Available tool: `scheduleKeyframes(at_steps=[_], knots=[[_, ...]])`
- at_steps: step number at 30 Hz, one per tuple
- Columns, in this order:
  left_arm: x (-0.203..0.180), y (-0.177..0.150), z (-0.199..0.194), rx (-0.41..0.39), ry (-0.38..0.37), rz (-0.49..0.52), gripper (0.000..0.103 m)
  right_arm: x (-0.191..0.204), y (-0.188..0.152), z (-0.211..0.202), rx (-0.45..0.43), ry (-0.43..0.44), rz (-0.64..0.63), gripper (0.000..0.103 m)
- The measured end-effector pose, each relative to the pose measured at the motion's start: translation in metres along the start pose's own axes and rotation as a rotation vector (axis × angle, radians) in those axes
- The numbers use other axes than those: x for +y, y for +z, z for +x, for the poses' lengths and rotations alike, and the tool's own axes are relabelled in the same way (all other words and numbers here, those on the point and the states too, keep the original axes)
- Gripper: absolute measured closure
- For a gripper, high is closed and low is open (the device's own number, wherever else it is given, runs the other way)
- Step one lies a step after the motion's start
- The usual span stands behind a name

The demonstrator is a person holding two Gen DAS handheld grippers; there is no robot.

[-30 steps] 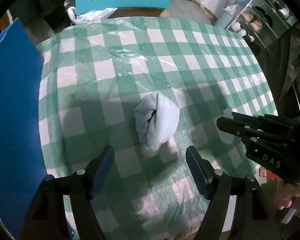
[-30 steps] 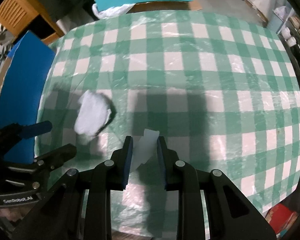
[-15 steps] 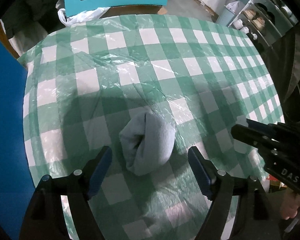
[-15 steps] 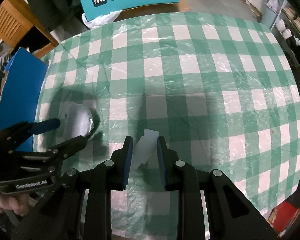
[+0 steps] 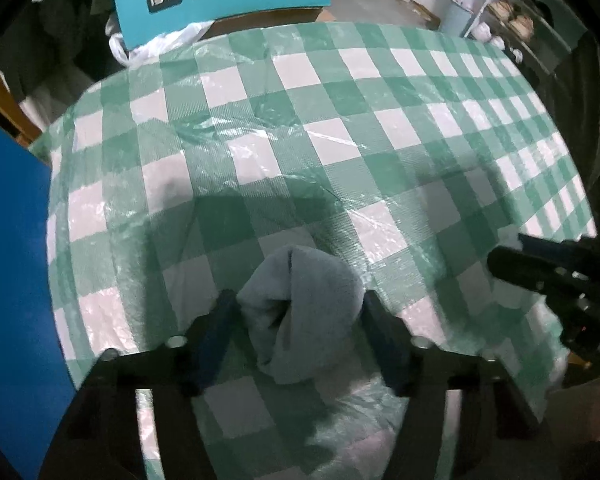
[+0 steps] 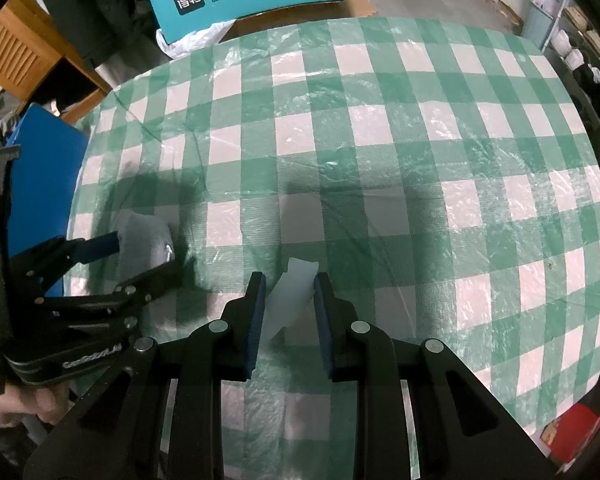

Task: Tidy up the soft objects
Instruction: 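Close the left tool fingers around the grey-blue sock, then lift the grey-blue sock with the left tool and carry it over the shoebox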

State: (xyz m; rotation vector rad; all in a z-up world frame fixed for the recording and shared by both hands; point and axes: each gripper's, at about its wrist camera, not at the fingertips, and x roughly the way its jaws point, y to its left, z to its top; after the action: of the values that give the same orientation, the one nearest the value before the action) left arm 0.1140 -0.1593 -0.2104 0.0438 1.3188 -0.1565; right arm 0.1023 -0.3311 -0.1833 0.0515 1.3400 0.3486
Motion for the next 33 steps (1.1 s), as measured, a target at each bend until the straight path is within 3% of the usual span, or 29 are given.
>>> scheduleKeyframes(at_steps=[7,10,33], knots=[[-0.003,-0.002,-0.004,-0.014,-0.001,0.034,0.07,0.002,0.0,0.001,0.002,0.0,-0.009,0.081],[-0.001,-0.002,-0.009,-0.022,-0.019,0.023,0.074,0.004,0.0,0.0,-0.001,0.001,-0.013,0.081],[0.004,-0.008,-0.067,-0.108,-0.041,0.017,0.075,0.031,0.008,-0.032,-0.07,-0.038,-0.088,0.081]])
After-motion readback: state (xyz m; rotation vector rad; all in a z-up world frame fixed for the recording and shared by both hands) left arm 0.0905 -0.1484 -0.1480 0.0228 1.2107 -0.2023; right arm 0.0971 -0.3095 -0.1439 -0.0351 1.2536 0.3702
